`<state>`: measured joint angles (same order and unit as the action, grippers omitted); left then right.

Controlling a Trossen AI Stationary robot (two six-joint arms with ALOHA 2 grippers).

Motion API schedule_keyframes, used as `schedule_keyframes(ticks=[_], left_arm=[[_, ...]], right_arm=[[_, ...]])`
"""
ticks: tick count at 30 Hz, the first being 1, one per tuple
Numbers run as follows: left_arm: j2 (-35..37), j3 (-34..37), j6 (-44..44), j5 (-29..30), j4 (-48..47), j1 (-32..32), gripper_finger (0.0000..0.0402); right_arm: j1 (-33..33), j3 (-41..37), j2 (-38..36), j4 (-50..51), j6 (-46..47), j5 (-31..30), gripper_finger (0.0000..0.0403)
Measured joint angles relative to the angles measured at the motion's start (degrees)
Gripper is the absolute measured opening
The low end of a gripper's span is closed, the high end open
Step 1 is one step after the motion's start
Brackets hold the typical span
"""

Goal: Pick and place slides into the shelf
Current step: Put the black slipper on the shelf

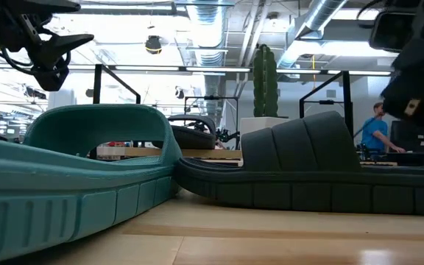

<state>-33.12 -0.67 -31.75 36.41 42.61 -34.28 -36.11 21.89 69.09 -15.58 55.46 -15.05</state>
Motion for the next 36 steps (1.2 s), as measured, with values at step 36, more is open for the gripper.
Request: schedule_keyframes(ticks=[36], left_arm=[[0.1, 0.0, -8.5, -3.3, -3.3, 0.0, 0.0176]], right_arm=[[6.8, 20.9, 31.5, -8.5, 32.6, 10.8, 0.0265]])
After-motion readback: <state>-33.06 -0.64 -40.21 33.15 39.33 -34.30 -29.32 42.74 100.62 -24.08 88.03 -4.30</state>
